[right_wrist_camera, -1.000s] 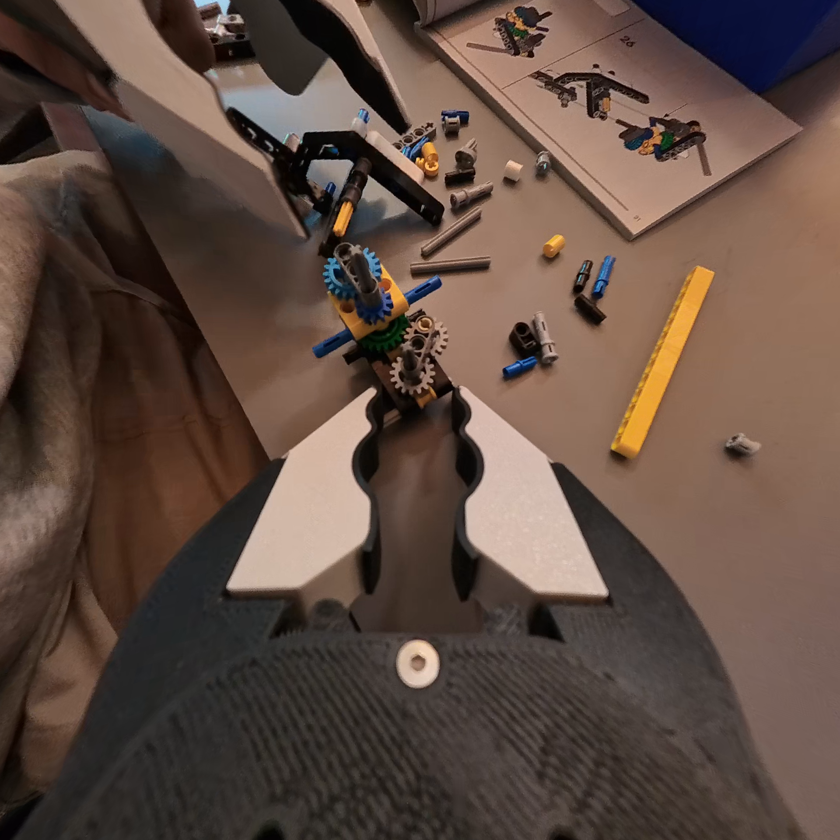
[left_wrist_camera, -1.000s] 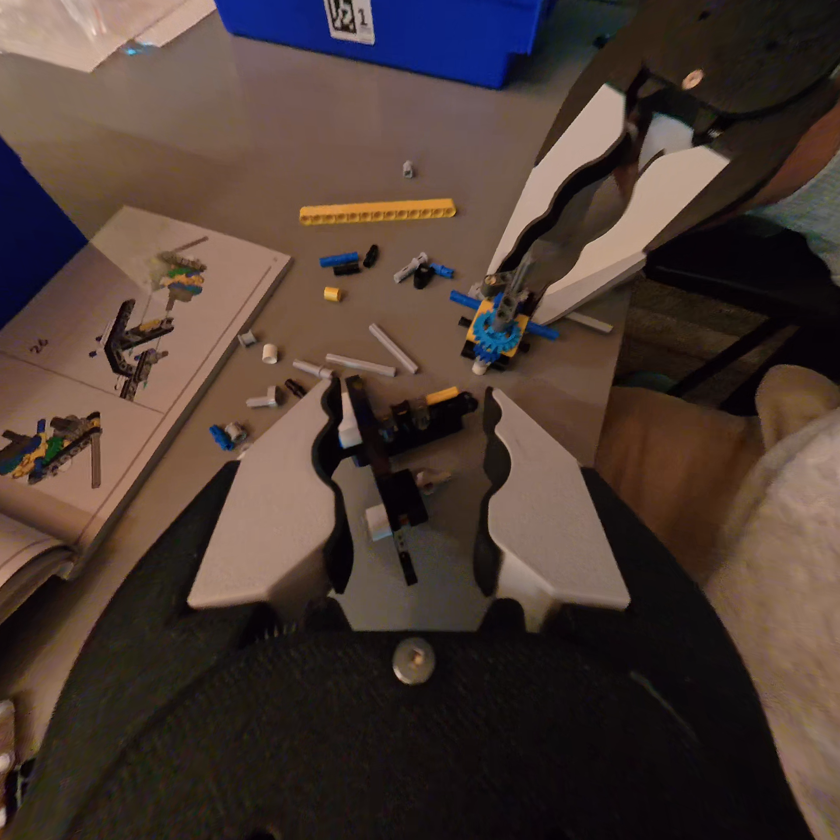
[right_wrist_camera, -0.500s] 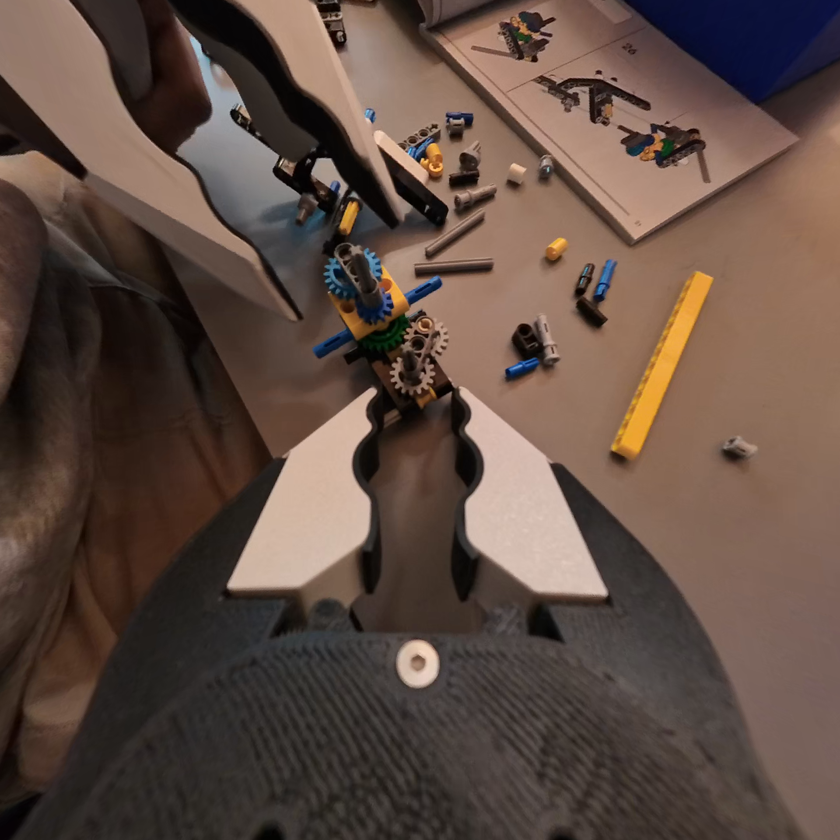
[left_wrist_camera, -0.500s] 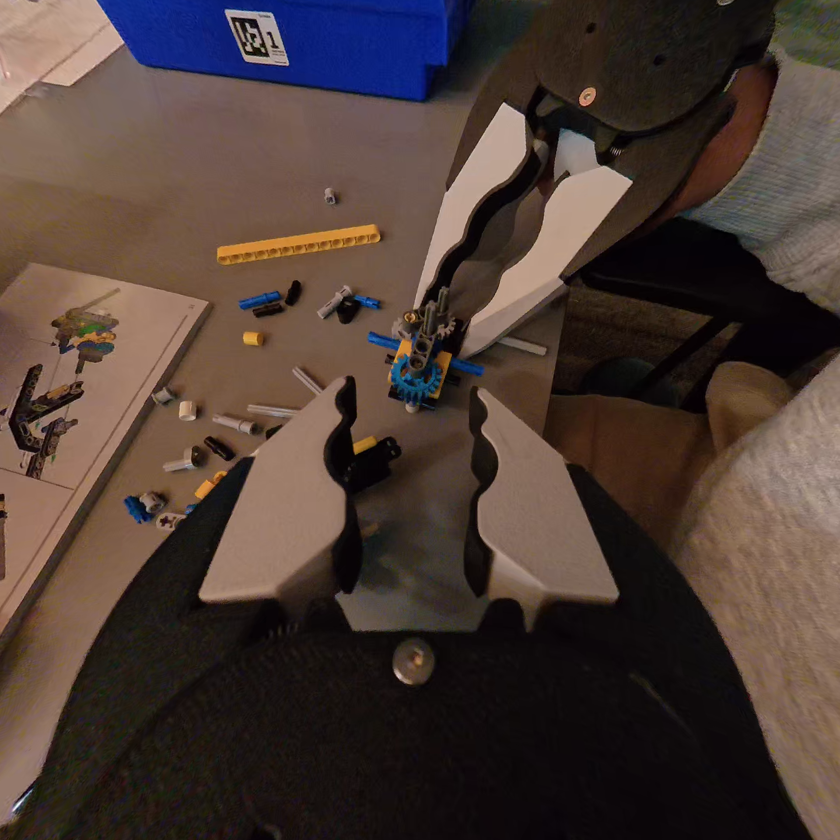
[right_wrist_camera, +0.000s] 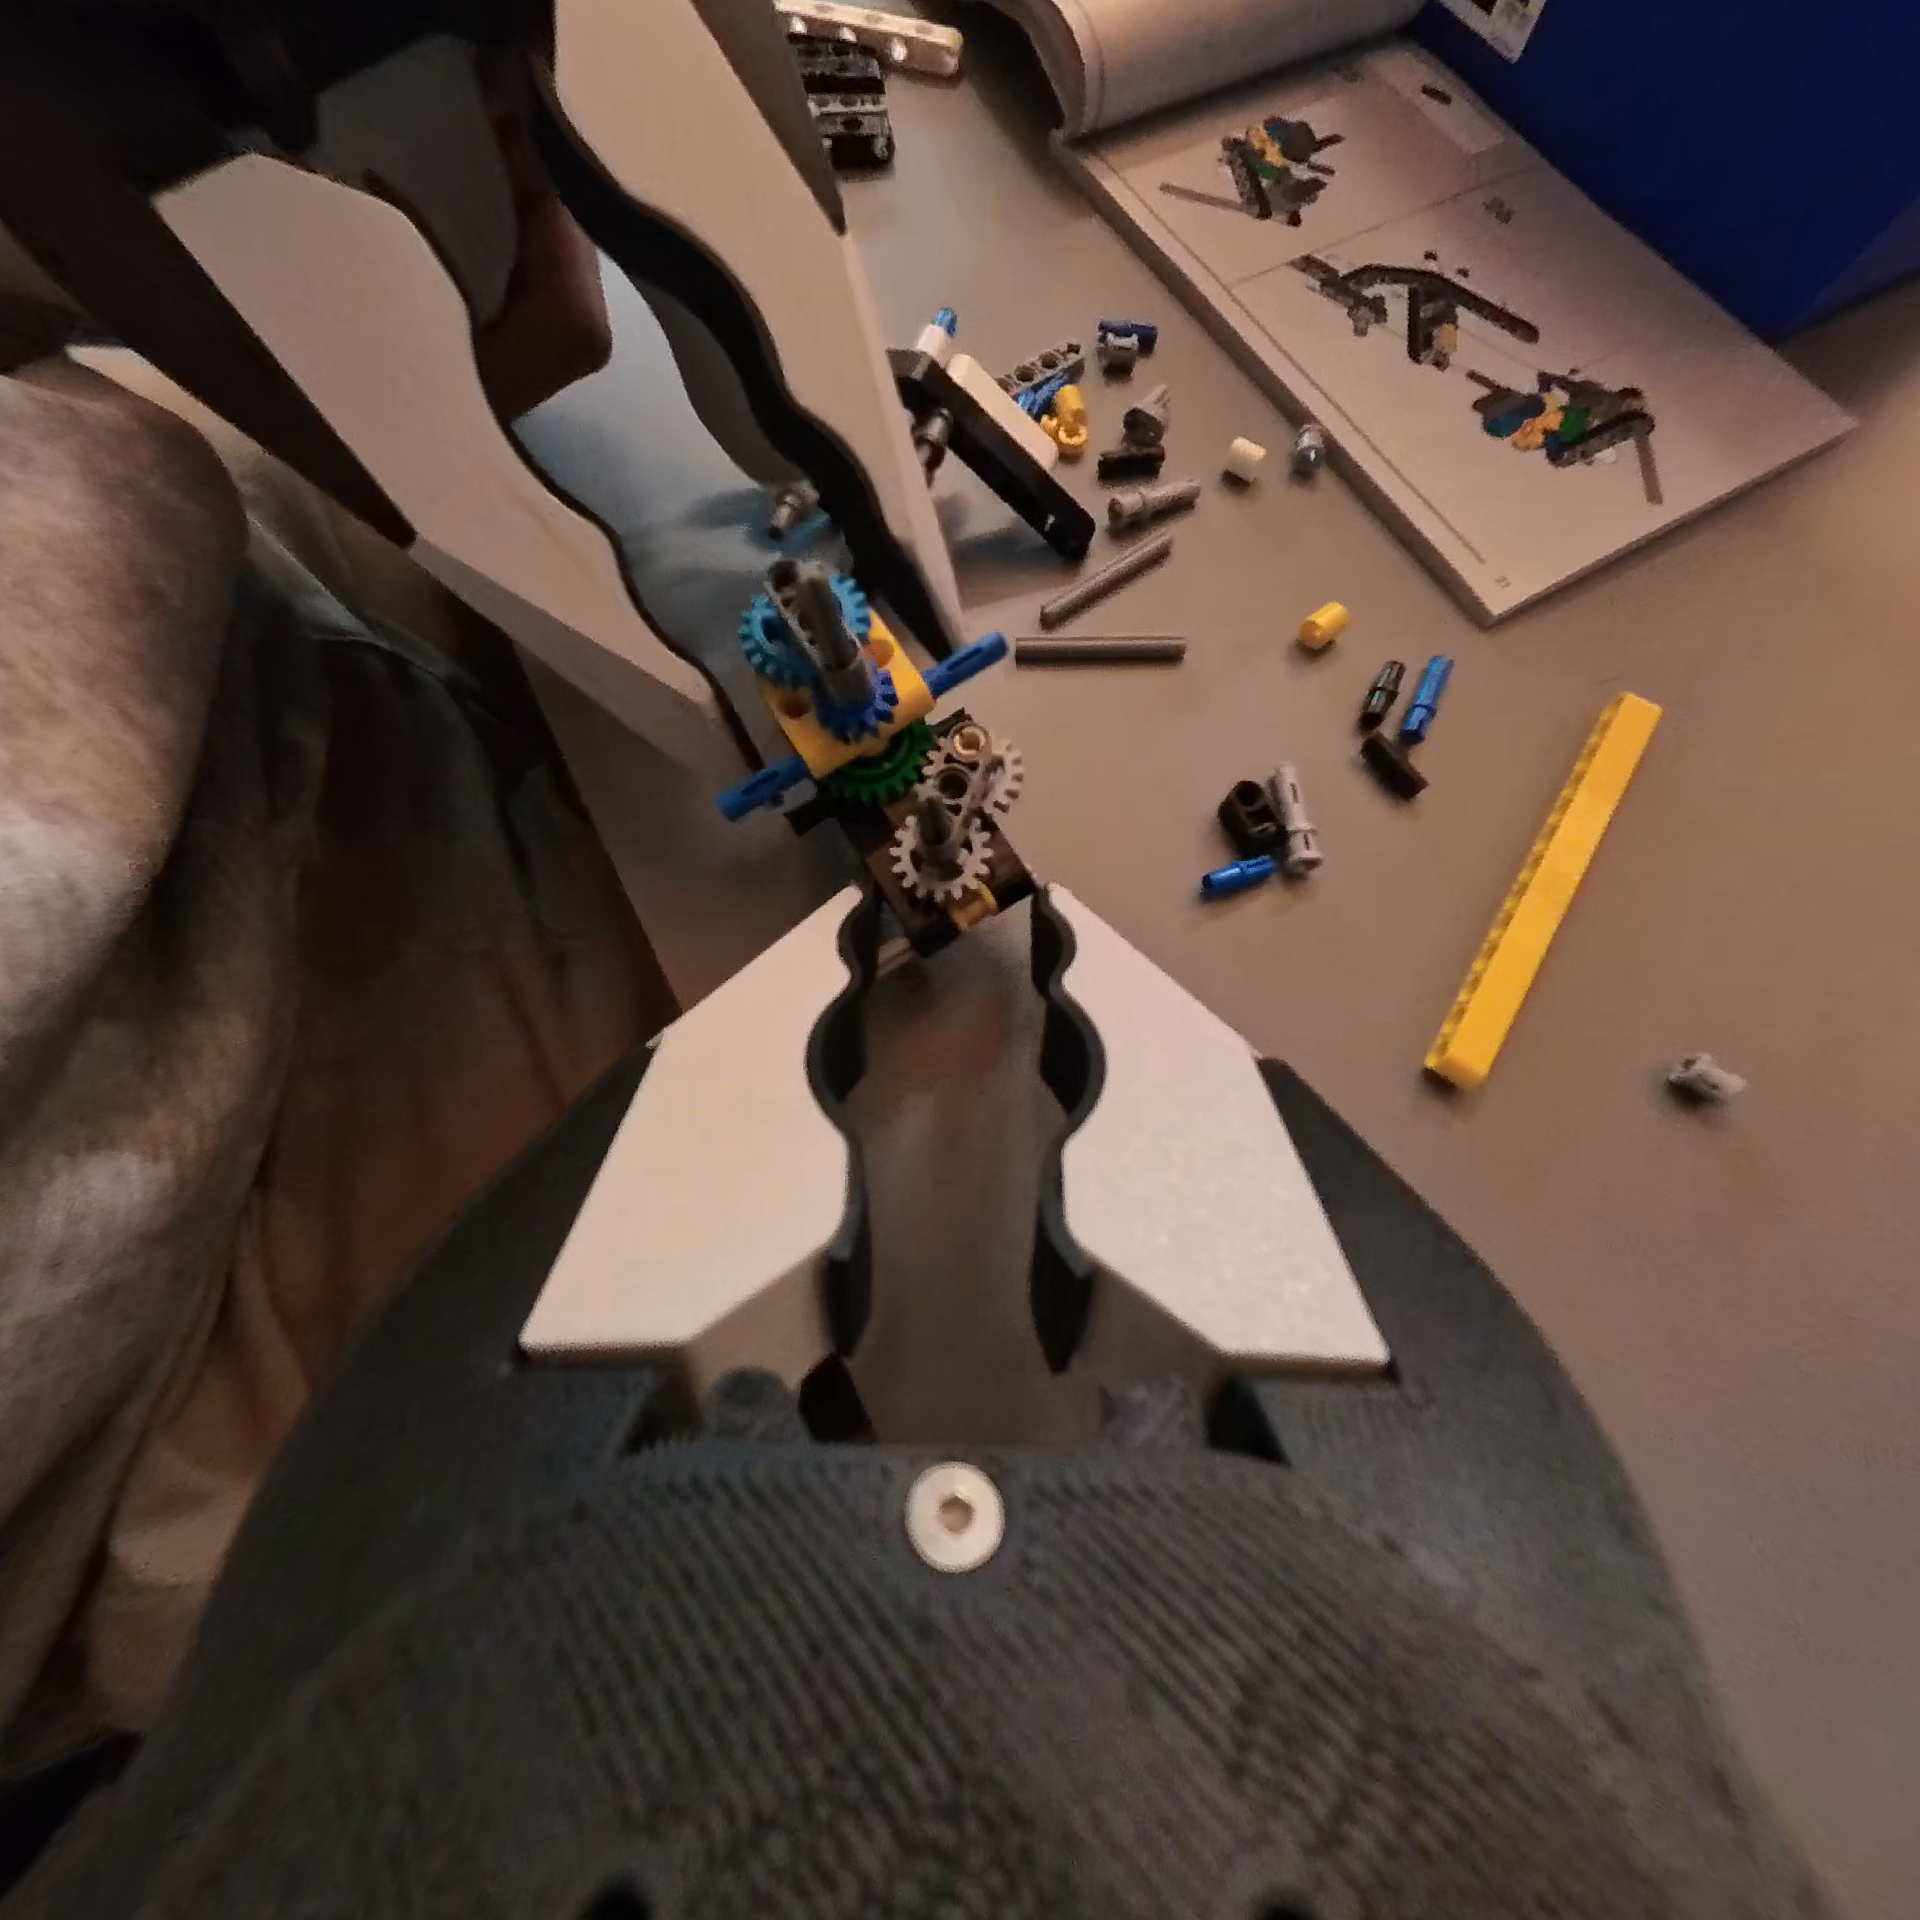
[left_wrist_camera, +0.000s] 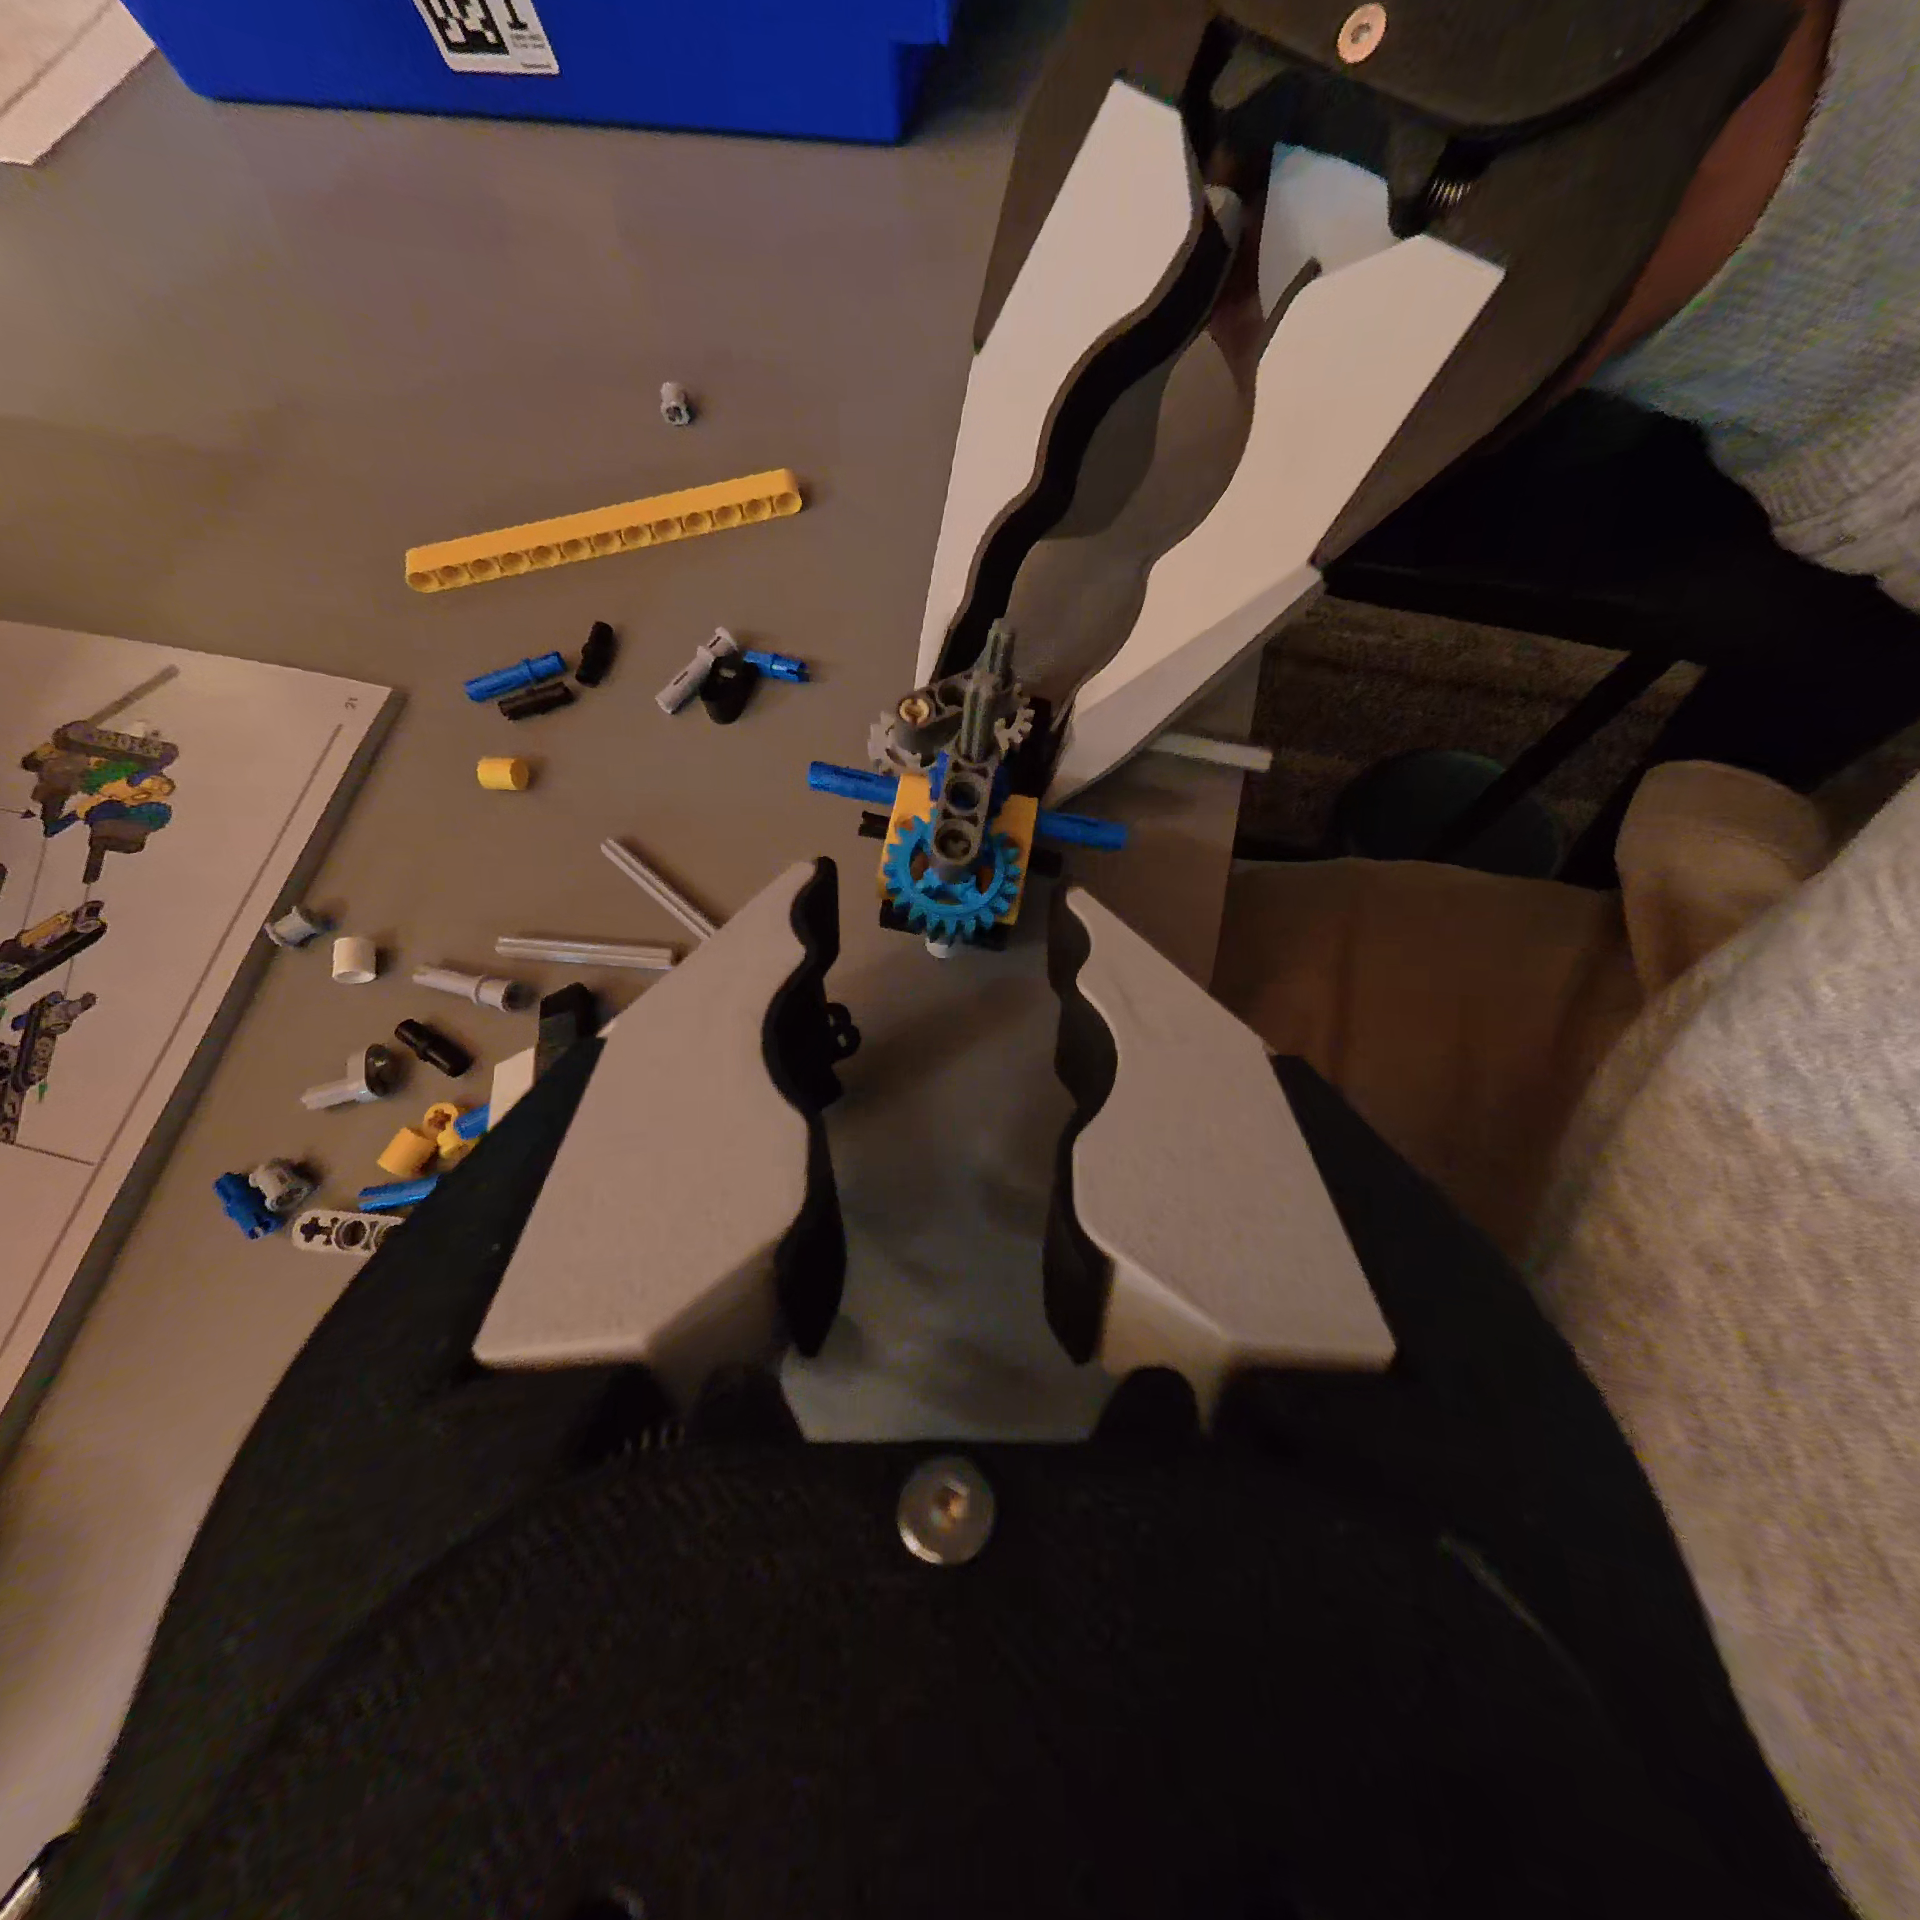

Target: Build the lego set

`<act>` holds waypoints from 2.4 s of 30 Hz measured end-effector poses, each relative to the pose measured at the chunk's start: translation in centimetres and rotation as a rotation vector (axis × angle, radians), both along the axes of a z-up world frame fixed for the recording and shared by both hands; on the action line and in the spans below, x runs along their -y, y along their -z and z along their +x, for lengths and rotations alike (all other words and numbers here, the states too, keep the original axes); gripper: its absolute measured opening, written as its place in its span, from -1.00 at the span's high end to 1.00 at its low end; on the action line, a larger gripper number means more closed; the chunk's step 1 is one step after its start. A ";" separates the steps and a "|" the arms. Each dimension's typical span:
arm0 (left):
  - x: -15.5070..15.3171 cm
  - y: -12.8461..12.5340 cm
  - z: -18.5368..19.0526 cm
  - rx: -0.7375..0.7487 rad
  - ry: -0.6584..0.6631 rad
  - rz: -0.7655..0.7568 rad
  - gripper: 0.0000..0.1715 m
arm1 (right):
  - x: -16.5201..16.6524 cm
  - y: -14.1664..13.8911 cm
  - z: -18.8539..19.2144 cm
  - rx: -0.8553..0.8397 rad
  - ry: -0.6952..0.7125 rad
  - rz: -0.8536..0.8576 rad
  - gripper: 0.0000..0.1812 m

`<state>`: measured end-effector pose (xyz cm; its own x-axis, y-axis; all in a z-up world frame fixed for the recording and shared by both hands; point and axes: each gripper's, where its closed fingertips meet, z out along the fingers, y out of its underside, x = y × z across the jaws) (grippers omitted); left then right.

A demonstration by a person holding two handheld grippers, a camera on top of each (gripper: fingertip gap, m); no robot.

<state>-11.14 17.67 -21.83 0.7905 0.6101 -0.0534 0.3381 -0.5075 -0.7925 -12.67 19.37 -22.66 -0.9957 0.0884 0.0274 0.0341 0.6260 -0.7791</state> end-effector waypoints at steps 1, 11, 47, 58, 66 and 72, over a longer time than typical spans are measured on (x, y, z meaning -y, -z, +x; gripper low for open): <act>0.0 0.0 0.0 -0.009 0.002 -0.001 0.59 | 0.0 -0.2 0.1 -0.001 -0.003 -0.006 0.70; -0.3 -0.7 0.1 -0.046 0.013 0.036 0.72 | -0.1 -0.9 0.1 -0.015 -0.007 -0.033 0.69; 0.2 -12.7 0.9 -0.078 -0.029 1.008 0.73 | 1.3 -15.4 0.6 0.543 -0.029 -1.043 0.66; -0.5 -12.6 1.1 -0.036 -0.007 1.071 0.73 | 1.9 -15.5 1.5 0.549 -0.045 -1.036 0.75; -0.8 -11.8 0.9 0.031 -0.022 1.047 0.55 | 1.7 -15.5 1.0 0.535 -0.027 -1.038 0.75; -1.0 -10.7 0.5 0.053 -0.060 0.958 0.40 | -0.4 -15.7 -0.5 0.448 0.023 -1.033 0.76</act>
